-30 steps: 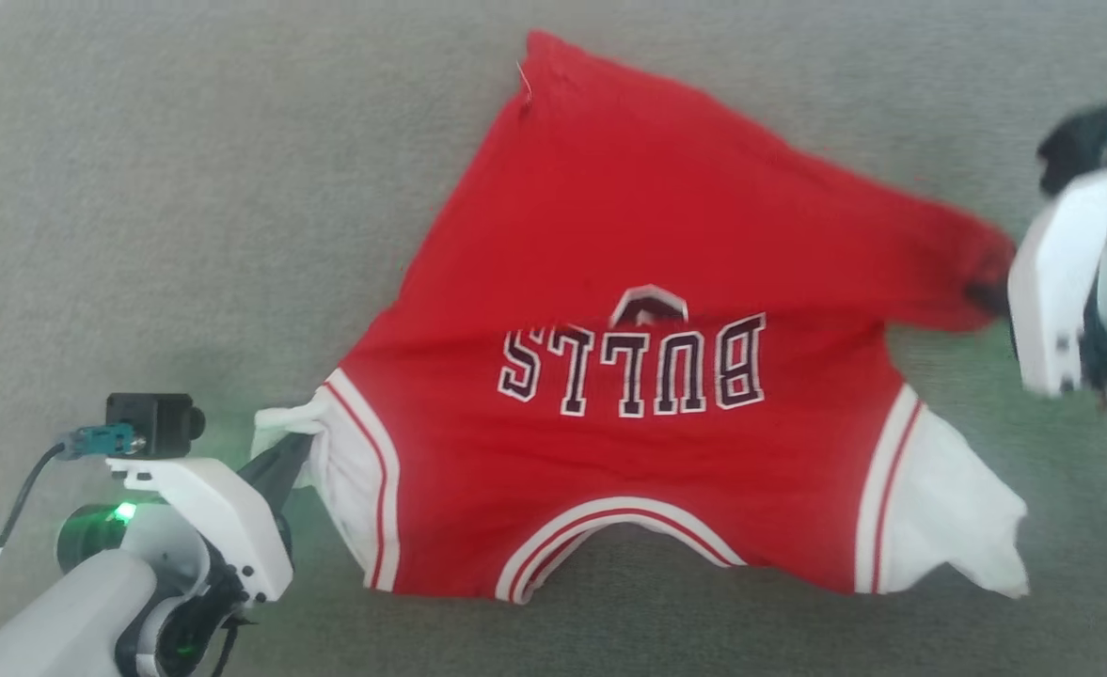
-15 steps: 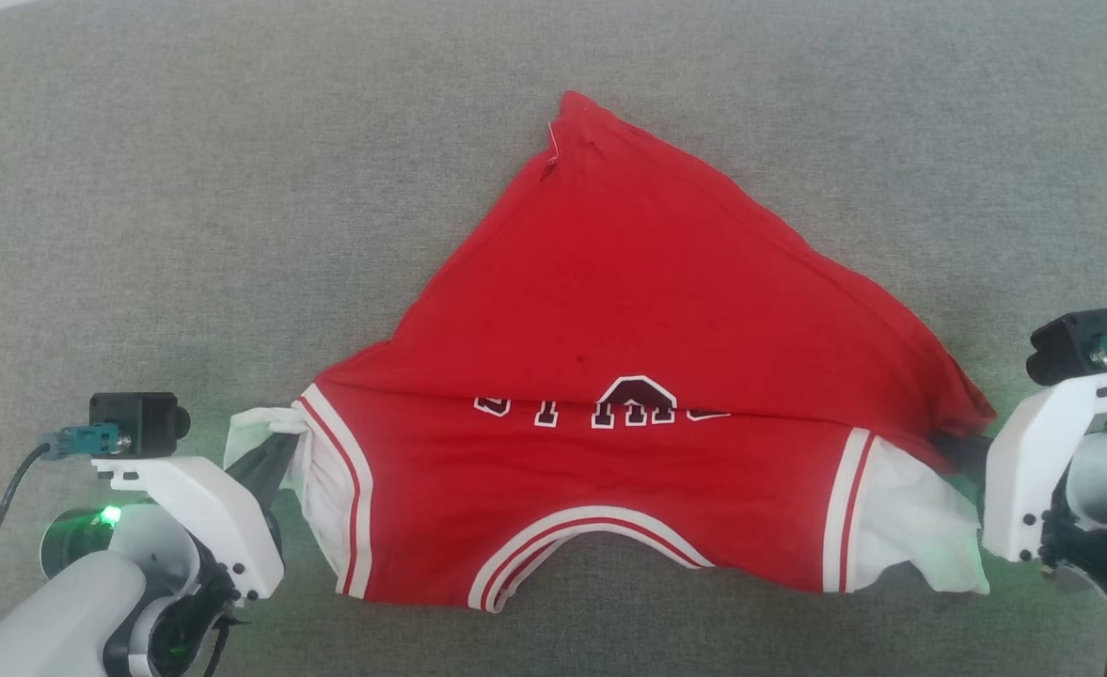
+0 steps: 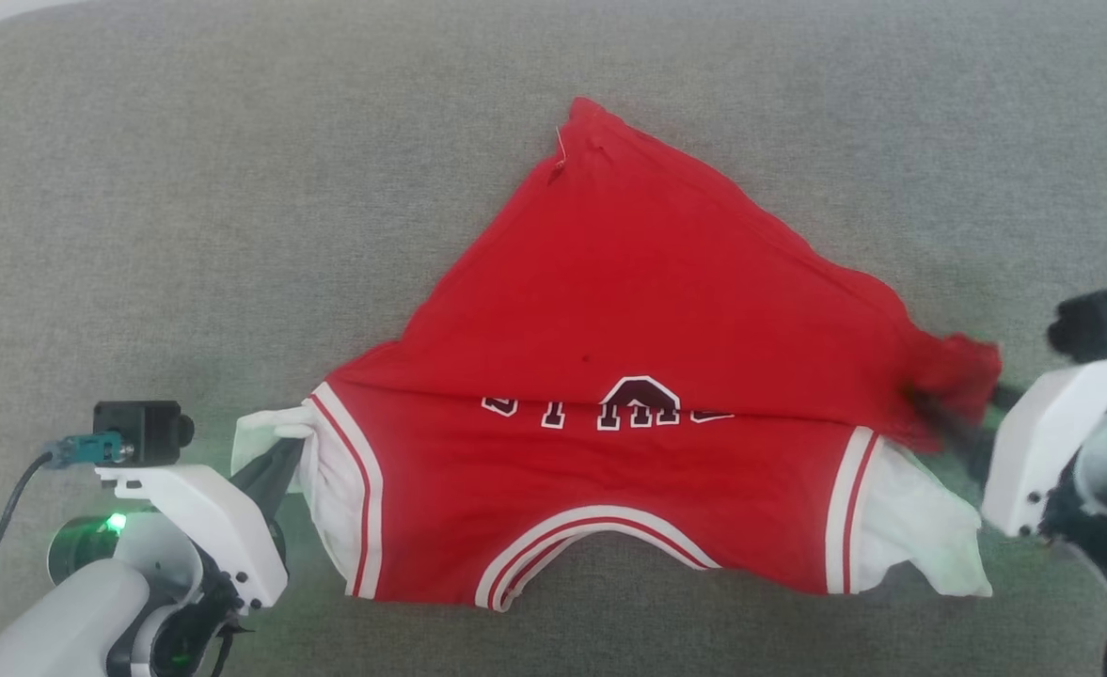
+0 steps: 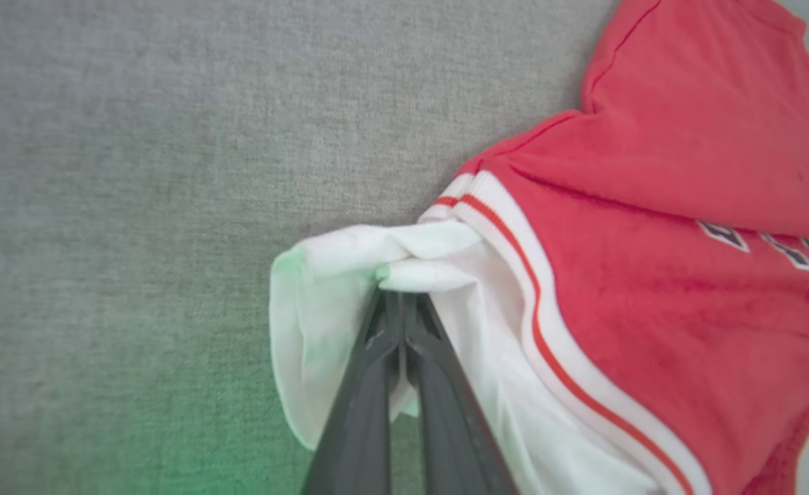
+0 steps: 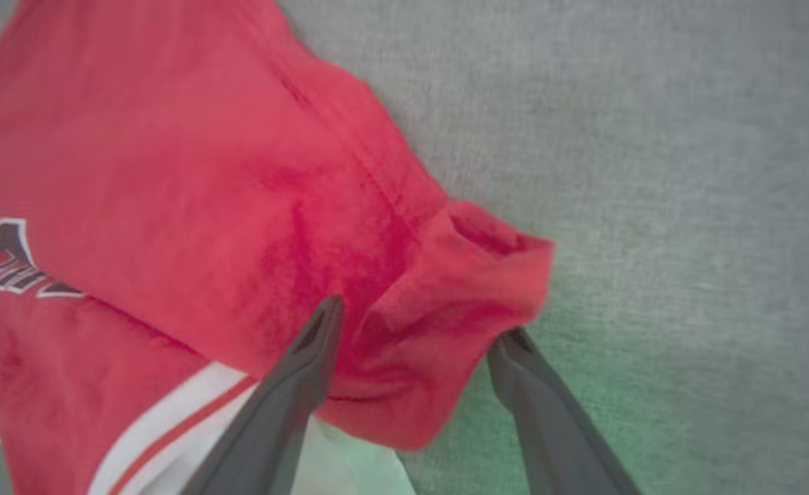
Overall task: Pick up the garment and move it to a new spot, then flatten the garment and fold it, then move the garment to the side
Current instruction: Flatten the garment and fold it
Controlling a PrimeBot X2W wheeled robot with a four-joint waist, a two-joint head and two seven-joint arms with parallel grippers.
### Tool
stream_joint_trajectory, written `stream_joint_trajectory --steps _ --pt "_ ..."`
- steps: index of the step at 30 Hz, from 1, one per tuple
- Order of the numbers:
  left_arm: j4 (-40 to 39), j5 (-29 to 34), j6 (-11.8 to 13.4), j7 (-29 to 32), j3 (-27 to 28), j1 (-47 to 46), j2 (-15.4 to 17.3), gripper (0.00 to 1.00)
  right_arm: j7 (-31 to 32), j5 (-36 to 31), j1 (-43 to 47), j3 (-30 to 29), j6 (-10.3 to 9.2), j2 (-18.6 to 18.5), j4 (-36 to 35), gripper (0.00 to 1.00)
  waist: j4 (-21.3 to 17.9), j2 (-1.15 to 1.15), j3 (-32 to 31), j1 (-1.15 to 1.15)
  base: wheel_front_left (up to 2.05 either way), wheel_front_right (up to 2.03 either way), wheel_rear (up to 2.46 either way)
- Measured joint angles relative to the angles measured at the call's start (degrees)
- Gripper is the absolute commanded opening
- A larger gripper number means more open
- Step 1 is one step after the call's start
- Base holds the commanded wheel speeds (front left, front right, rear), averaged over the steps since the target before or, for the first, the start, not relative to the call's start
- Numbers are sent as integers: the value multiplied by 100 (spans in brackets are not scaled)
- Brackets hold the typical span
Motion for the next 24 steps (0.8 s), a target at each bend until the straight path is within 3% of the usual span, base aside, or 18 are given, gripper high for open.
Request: stream_joint_trajectory --steps 7,12,24 --pt "-63 1 -1 -32 -23 46 -59 0 194 -58 -274 -101 -2 -119 -923 100 118 0 9 0 0 0 0" --pt "-56 2 -53 -51 -62 2 -171 0 319 -64 -890 131 -2 -238 -1018 100 281 0 67 0 0 0 0" --pt "280 233 -397 -1 -421 -517 -857 0 178 143 -2984 1323 -3 -641 879 100 1152 0 267 0 0 0 0"
